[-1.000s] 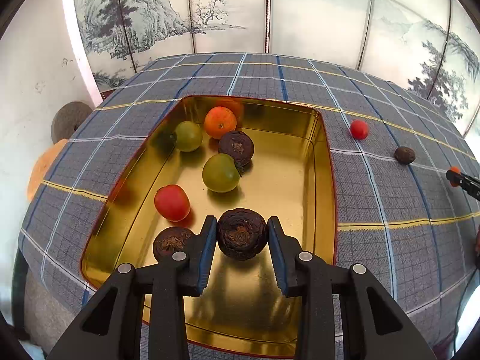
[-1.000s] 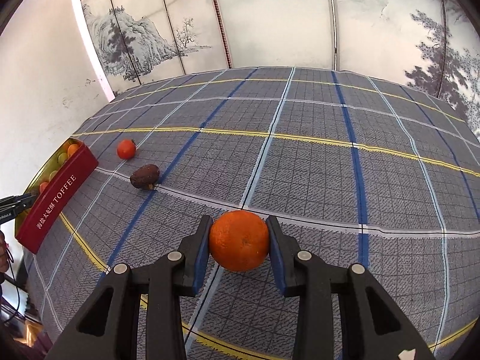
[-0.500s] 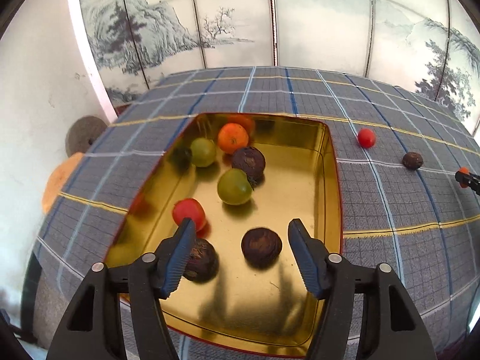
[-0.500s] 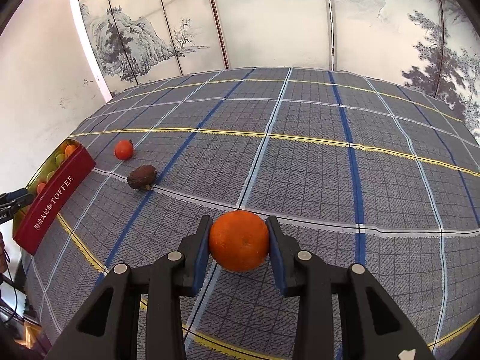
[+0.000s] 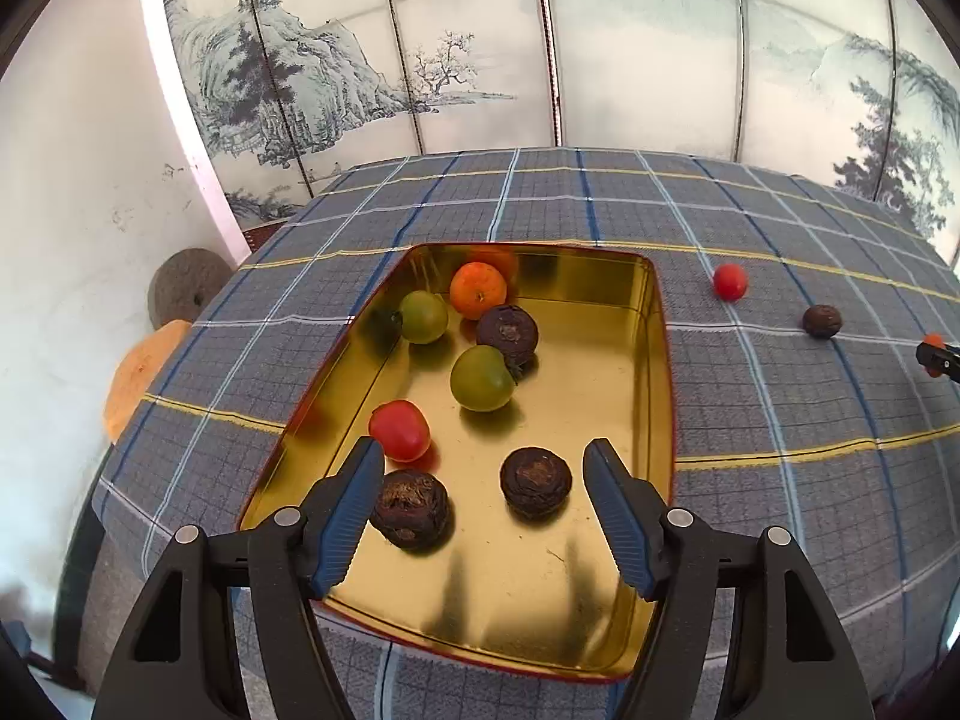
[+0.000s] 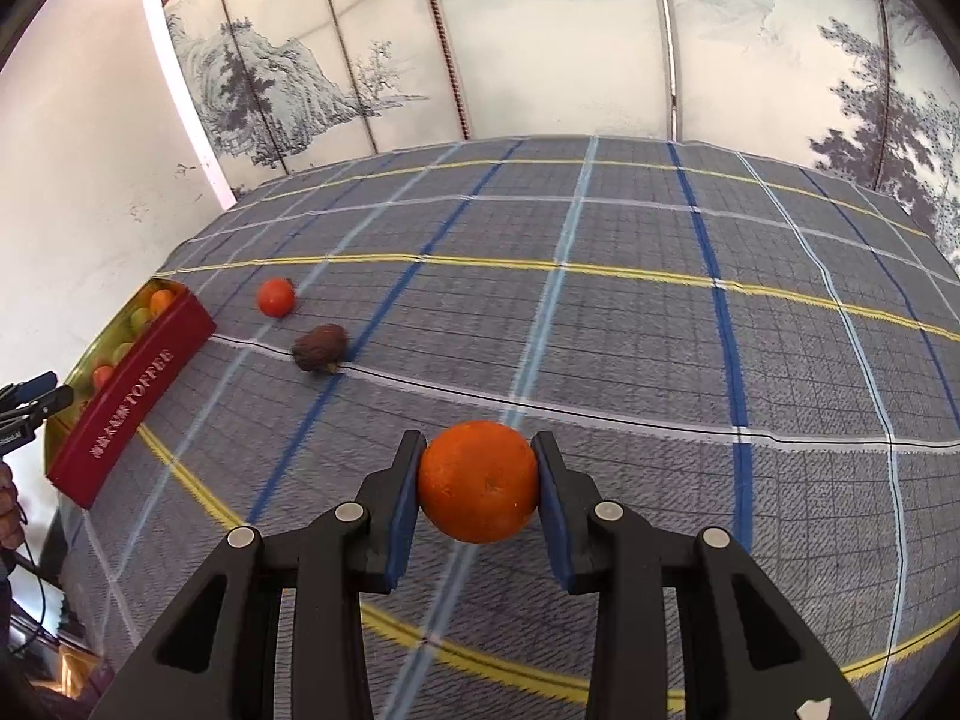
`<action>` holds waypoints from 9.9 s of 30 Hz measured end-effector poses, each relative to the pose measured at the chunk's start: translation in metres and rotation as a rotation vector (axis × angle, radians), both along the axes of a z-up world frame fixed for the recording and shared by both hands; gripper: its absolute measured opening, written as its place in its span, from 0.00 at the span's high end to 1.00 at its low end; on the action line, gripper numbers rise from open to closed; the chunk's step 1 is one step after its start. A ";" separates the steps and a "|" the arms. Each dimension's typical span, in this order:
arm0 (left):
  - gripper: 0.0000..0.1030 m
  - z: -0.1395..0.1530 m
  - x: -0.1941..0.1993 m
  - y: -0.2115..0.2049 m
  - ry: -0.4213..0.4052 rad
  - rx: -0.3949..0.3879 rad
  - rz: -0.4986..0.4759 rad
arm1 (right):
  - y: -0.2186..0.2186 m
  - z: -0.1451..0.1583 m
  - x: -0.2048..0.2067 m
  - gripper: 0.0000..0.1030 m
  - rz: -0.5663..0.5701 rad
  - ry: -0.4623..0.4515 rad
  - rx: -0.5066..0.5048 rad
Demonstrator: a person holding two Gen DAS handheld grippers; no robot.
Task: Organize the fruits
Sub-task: 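Carry the orange over the tin and open the right gripper, then grasp the red tomato on the cloth with the left gripper, then grasp the last brown fruit with the right gripper while the left gripper carries the tomato toward the tin, then lower the red tomato into the tin and open the left gripper, then carry the brown fruit over the tin and open the right gripper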
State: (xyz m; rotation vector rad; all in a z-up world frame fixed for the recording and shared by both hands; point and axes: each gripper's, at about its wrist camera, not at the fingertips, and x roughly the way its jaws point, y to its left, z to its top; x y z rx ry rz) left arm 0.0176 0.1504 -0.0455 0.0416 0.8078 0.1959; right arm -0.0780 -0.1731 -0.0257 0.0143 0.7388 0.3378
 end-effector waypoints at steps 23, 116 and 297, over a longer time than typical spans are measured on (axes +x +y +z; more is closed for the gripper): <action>0.29 0.012 -0.029 0.036 -0.031 -0.026 0.105 | 0.262 0.050 -0.003 0.67 0.570 -0.047 -0.011; 0.20 0.027 0.004 -0.079 0.018 0.208 -0.120 | -0.072 -0.021 0.033 0.05 -0.267 0.099 -0.151; 0.21 0.013 -0.033 0.018 -0.075 0.048 0.155 | 0.251 0.060 -0.032 0.68 0.457 -0.076 -0.044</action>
